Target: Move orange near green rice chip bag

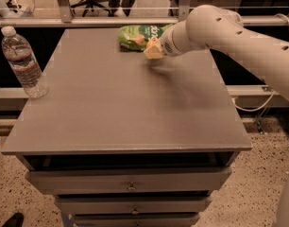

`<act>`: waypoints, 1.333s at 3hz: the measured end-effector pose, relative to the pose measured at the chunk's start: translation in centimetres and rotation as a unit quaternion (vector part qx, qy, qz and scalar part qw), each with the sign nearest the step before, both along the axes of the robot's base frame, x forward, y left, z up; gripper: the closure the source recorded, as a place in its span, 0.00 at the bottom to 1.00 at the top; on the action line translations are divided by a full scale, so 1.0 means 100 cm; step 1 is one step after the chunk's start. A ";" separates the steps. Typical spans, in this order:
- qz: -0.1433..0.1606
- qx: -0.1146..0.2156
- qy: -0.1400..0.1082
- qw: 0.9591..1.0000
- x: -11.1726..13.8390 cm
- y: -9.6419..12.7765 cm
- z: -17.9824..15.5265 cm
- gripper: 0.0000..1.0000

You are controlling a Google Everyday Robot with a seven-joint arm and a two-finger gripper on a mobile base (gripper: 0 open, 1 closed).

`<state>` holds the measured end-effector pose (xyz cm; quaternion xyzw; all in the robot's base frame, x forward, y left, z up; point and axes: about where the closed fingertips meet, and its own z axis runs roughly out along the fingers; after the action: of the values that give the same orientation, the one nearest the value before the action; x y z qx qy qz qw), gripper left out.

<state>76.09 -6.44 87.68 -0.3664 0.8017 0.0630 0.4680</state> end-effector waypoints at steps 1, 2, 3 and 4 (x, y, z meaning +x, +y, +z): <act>-0.013 0.000 -0.004 1.000 0.005 -0.005 -0.003 0.05; -0.021 0.001 -0.005 1.000 0.009 -0.006 -0.009 0.00; -0.025 0.002 -0.006 1.000 0.010 -0.006 -0.012 0.00; -0.025 0.002 -0.006 1.000 0.010 -0.006 -0.012 0.00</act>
Offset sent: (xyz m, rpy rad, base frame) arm 0.0131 -0.0118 -0.0146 0.0042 -0.0127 -0.0678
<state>77.12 -7.05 86.45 -0.3459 0.8076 0.0506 0.4750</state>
